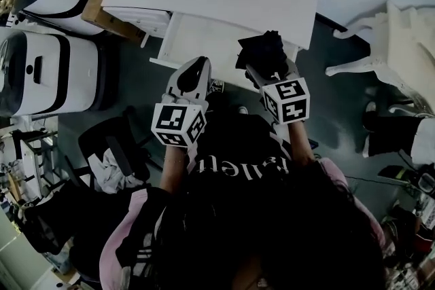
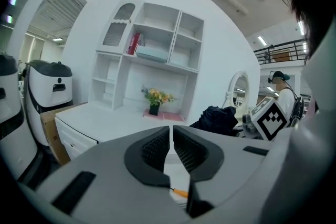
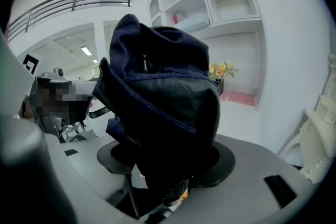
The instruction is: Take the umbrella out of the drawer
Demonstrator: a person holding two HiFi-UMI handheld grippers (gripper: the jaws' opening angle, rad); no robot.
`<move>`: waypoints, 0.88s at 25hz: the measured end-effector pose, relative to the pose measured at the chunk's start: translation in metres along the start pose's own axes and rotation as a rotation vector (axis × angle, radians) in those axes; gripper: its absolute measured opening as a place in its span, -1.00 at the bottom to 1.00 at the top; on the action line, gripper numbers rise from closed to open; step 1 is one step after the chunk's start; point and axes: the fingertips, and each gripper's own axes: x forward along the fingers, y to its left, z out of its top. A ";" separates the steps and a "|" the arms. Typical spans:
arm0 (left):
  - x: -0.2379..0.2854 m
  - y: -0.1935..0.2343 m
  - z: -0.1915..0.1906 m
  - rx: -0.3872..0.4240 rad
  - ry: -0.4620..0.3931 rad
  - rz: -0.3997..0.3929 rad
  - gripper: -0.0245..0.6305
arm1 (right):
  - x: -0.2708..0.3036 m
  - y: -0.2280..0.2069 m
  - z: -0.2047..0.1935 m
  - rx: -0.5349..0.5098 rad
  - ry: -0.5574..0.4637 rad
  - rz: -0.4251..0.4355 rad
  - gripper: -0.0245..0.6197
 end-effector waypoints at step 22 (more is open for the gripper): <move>-0.071 -0.045 -0.025 0.011 0.028 0.069 -0.83 | -0.060 0.035 -0.030 0.049 -0.029 0.066 -0.02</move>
